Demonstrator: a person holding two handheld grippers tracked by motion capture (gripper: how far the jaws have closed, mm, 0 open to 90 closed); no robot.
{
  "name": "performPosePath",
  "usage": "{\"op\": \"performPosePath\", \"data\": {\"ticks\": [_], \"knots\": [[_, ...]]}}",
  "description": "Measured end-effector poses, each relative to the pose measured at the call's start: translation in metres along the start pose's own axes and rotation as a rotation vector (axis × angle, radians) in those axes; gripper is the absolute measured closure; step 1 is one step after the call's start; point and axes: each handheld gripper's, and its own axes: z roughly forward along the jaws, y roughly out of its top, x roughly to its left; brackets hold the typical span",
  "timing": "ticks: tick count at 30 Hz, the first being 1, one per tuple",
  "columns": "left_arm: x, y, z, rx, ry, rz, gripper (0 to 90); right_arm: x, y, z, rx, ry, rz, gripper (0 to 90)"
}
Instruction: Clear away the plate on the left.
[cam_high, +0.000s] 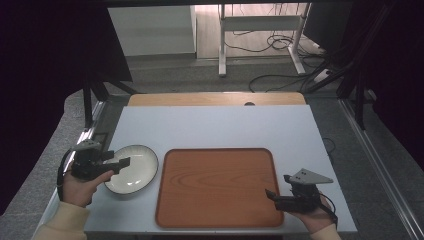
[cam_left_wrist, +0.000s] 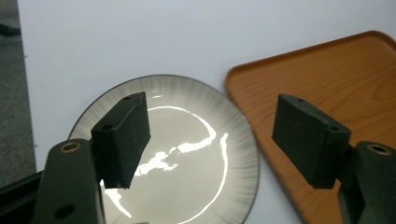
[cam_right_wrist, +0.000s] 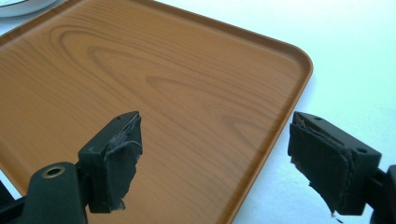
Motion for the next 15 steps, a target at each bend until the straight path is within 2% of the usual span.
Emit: {"op": "performPosePath", "data": {"ticks": [1,5,8,11,12,15], "knots": [[0.000,0.000,0.000,0.000,0.000,0.000,26.9,0.000,0.000,0.000,0.001,0.000,0.000,18.1],[0.024,-0.004,0.007,0.013,0.013,-0.064,27.0,0.000,0.000,0.001,0.004,0.002,-0.002,18.1],[0.038,-0.007,0.011,0.016,0.006,-0.094,27.4,0.000,0.000,0.001,0.007,0.002,-0.005,18.1],[0.045,-0.009,0.014,0.023,0.012,-0.109,28.3,0.000,-0.001,0.002,0.012,0.003,-0.008,18.1],[0.052,-0.011,0.018,0.030,0.010,-0.125,28.9,0.001,-0.001,0.002,0.014,0.004,-0.007,18.1],[0.061,-0.014,0.022,0.031,-0.006,-0.137,29.6,0.001,-0.001,0.003,0.017,0.004,-0.006,18.1]]}}
